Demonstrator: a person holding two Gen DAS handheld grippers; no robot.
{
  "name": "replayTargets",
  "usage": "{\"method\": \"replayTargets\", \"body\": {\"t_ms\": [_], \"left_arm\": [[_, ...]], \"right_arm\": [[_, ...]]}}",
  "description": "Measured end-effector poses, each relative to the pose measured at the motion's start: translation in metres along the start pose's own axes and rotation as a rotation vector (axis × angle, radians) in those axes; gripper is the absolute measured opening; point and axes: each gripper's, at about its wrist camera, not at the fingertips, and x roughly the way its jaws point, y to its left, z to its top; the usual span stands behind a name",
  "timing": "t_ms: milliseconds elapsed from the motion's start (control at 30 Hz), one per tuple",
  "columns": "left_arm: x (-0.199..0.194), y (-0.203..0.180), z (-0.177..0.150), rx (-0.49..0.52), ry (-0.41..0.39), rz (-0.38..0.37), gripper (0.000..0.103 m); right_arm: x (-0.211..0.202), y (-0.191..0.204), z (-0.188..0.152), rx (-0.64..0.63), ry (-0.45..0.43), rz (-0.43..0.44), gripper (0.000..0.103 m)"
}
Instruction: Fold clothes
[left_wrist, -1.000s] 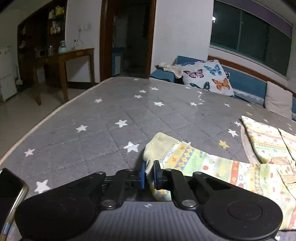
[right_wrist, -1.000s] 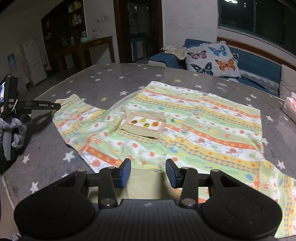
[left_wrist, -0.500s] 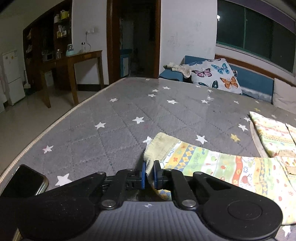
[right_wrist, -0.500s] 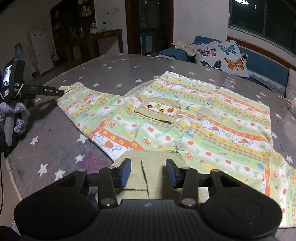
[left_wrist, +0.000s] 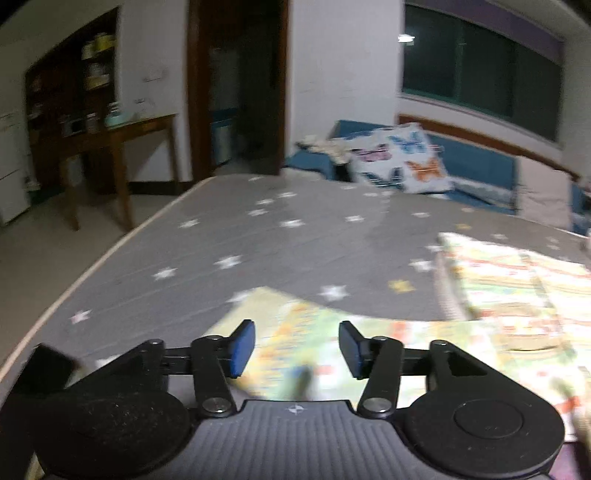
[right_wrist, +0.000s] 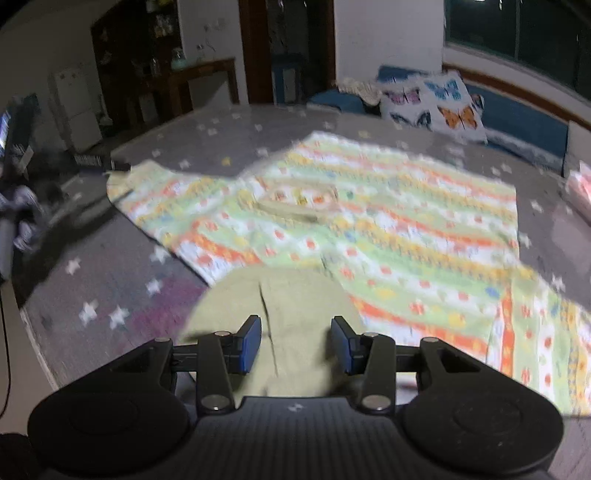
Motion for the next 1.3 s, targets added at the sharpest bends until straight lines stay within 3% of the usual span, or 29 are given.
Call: {"method": "replayTargets", "body": {"t_ms": [67,267,533,833,1033,1300], "left_arm": [[-0.005,-0.022,0.002,0.035,-0.008,-0.061,0.068],[-0.008,-0.091,0.001,0.134,0.0,-0.204,0.084],[-0.006,-0.177,-0.008,0.277,0.018,-0.343,0.084],[0.004,-0.237,-0.032,0.416,0.055,-0.399,0.084],[0.007,-0.25,-0.044,0.46,0.086,-0.416,0.084],[0.01,-0.253,-0.053,0.49,0.113,-0.437,0.085]], "right_arm": [[-0.001,-0.001,-0.006,0.001,0.006,0.004,0.042],[-0.025,-0.014,-0.007,0.028,-0.054,-0.029,0.051],[-0.035,-0.079,-0.019,0.209,-0.084,-0.166,0.051],[-0.041,-0.138,-0.034,0.356,-0.108,-0.261,0.05],[-0.027,-0.157,-0.02,0.344,-0.149,-0.251,0.049],[-0.026,-0.21,-0.032,0.436,-0.148,-0.347,0.049]]}}
